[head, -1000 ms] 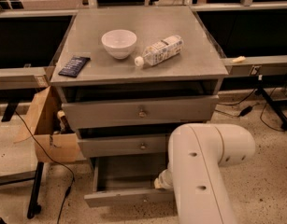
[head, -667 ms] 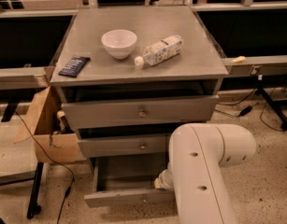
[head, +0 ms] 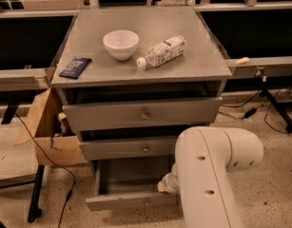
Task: Open bottom drawer
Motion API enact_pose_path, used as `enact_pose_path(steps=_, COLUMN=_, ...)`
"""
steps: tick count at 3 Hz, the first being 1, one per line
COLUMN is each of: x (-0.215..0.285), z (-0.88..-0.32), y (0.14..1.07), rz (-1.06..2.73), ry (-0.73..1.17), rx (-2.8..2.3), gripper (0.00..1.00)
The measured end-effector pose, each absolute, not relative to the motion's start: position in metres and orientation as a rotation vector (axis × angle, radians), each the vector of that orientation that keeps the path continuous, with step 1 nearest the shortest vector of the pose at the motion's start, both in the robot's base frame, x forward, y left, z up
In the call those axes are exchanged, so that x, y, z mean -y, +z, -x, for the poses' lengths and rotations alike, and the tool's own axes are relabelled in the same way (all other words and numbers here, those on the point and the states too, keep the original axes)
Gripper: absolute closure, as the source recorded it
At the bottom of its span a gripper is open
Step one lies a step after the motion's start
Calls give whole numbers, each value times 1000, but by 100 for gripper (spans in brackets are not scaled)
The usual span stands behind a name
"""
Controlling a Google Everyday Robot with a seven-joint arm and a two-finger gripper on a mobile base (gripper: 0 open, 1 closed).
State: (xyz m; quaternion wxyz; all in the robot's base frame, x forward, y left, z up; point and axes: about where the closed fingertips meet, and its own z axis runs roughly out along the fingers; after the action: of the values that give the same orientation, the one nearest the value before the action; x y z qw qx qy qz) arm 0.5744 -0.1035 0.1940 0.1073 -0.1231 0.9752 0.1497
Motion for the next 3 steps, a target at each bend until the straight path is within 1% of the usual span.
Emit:
enact_pose_path(steps=1, x=117, z=-583, y=193, rz=288, ry=475, rx=-2803, gripper=100)
enact_pose_path(steps=2, x=143, z=-606, y=199, rz=248, ry=565, rx=-2603, gripper=100)
enact_pose_path(steps=3, x=158, z=-612, y=205, rz=299, ry=582, rx=-2533, gripper=100)
